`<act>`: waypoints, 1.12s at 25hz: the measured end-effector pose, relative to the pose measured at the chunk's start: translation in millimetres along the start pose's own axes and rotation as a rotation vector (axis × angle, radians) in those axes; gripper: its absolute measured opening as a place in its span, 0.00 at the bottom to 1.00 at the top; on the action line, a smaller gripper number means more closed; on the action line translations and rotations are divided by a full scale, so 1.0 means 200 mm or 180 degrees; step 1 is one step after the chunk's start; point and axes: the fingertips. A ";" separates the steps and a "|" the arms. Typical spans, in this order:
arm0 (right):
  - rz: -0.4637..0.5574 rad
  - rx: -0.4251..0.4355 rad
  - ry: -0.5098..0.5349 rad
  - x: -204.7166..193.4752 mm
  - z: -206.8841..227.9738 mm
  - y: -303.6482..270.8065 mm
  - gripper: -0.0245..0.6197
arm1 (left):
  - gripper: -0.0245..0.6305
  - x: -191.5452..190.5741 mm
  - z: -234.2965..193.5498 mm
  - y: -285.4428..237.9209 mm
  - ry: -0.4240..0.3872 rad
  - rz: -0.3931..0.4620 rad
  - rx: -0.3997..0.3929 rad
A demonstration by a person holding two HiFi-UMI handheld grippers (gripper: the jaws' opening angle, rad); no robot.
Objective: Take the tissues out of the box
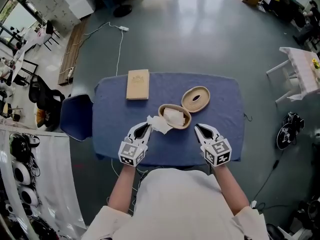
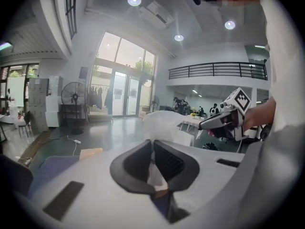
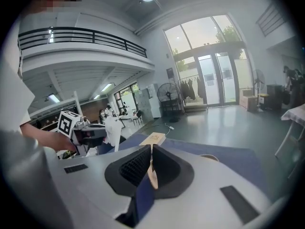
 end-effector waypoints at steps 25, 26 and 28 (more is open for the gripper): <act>0.0678 0.0059 0.0343 0.51 -0.20 0.16 0.09 | 0.07 0.52 -0.03 0.58 -0.0162 0.0841 0.0362; 0.0693 0.0055 0.0348 0.52 -0.21 0.17 0.09 | 0.07 0.53 -0.03 0.59 -0.0164 0.0858 0.0365; 0.0723 0.0044 0.0367 0.53 -0.21 0.19 0.09 | 0.07 0.55 -0.03 0.60 -0.0150 0.0894 0.0373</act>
Point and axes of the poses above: the fingertips, and each gripper's own axes: y backward along the fingers, z to its right, x out of its top, and after that the axes turned 8 degrees about -x, right-handed
